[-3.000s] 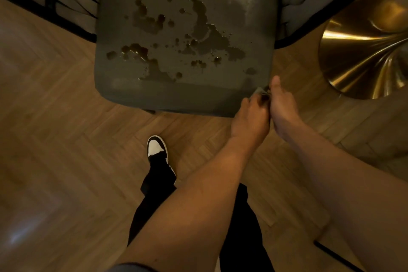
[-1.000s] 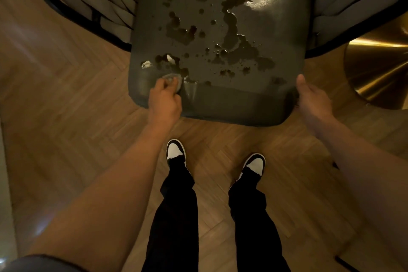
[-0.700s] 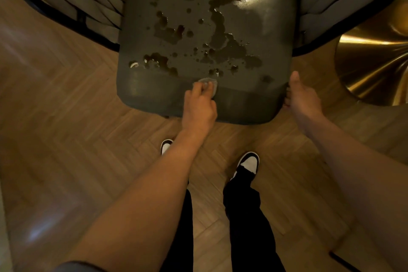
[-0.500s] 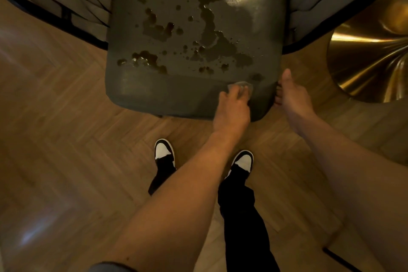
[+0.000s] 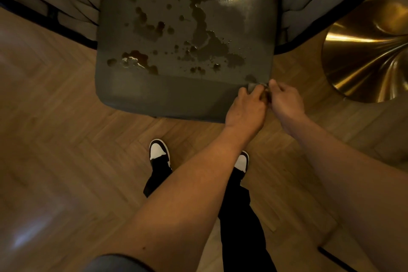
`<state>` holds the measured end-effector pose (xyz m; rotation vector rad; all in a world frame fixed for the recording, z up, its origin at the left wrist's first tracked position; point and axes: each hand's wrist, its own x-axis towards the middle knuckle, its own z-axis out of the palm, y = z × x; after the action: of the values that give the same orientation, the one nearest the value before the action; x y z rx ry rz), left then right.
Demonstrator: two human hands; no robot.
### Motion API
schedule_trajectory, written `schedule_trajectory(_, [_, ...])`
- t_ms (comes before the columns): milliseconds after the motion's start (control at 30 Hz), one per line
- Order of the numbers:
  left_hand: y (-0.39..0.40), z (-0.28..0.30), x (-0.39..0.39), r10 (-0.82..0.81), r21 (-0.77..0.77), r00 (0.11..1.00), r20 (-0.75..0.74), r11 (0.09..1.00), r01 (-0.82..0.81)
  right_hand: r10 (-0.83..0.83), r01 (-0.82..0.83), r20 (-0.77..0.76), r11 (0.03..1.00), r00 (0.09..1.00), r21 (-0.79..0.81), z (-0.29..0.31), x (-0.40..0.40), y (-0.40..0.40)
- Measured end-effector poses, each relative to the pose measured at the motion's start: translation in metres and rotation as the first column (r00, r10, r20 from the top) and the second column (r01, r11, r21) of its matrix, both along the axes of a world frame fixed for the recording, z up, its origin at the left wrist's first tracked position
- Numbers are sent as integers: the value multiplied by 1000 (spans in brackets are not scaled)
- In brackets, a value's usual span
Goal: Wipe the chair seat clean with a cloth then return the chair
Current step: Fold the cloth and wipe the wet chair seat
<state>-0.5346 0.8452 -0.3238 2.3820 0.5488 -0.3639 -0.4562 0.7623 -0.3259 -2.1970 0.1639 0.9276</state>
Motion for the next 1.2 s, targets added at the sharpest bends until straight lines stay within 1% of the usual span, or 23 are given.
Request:
schedule_trajectory(100, [22, 1, -8, -106, 110, 994, -9, 988, 106, 66, -63, 63, 997, 996, -54, 1, 1, 6])
schedule_trajectory(200, [45, 3, -20, -184, 245, 983, 6, 953, 177, 136, -129, 72, 987, 988, -99, 1, 1, 14])
schedule_trajectory(267, [59, 4, -29, -149, 274, 989, 12, 952, 140, 153, -144, 74, 983, 985, -117, 3, 0, 20])
schedule_trajectory(433, [103, 1, -60, 10, 306, 1000, -20, 952, -4, 197, -183, 64, 967, 978, -179, 4, -1, 31])
schedule_trajectory(600, [152, -2, -93, 112, 361, 994, -7, 927, -102, 189, -172, 60, 962, 980, -214, 6, -3, 37])
schedule_trajectory(833, [214, -8, -128, 146, 458, 989, -12, 880, -125, 148, -134, 45, 963, 988, -232, 10, -1, 42])
schedule_trajectory(1000, [240, -5, -144, 262, 473, 965, -11, 851, -226, 128, -112, 59, 968, 990, -225, 9, -1, 41])
schedule_trajectory(1100, [262, -8, -157, 341, 442, 940, 4, 843, -307, 125, -108, 61, 968, 990, -226, 11, -2, 42])
schedule_trajectory(1200, [280, -6, -168, 378, 445, 926, -10, 831, -335, 127, -109, 68, 968, 990, -227, 14, -3, 43])
